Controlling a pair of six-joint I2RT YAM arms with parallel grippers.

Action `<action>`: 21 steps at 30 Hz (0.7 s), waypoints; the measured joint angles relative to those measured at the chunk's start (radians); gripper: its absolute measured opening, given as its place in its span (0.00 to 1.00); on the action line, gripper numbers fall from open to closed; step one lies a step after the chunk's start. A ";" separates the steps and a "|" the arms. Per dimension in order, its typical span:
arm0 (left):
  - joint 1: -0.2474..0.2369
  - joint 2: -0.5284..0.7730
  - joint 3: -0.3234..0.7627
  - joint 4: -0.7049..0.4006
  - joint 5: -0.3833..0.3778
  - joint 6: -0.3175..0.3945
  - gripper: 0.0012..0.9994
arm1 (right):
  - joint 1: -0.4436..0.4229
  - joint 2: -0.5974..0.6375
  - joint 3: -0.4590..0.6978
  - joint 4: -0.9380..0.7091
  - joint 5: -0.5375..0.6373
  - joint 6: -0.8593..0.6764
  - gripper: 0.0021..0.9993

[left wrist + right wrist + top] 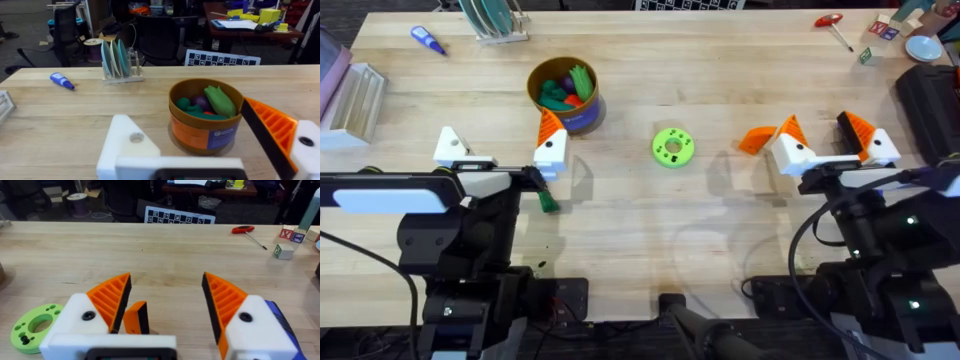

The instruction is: Pick up the gripper from the table and insert it into the empty holder that is missing its gripper. Then pick up a screw, insert it into the mounting hole, and use the screwdriver to tighten it. Finally, clean up the table by picking up the vegetable and placing it into the bucket.

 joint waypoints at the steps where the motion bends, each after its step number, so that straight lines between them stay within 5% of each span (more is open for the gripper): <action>1: 0.000 0.000 0.000 0.000 0.000 0.000 0.99 | 0.000 0.000 0.000 0.000 0.000 0.000 0.87; 13: 0.000 0.000 0.004 -0.021 -0.019 -0.028 0.99 | 0.000 0.000 0.000 0.001 0.000 0.000 0.87; 21: -0.001 0.020 0.240 -0.430 -0.129 -0.213 0.99 | 0.000 0.000 0.028 -0.034 0.000 0.000 0.87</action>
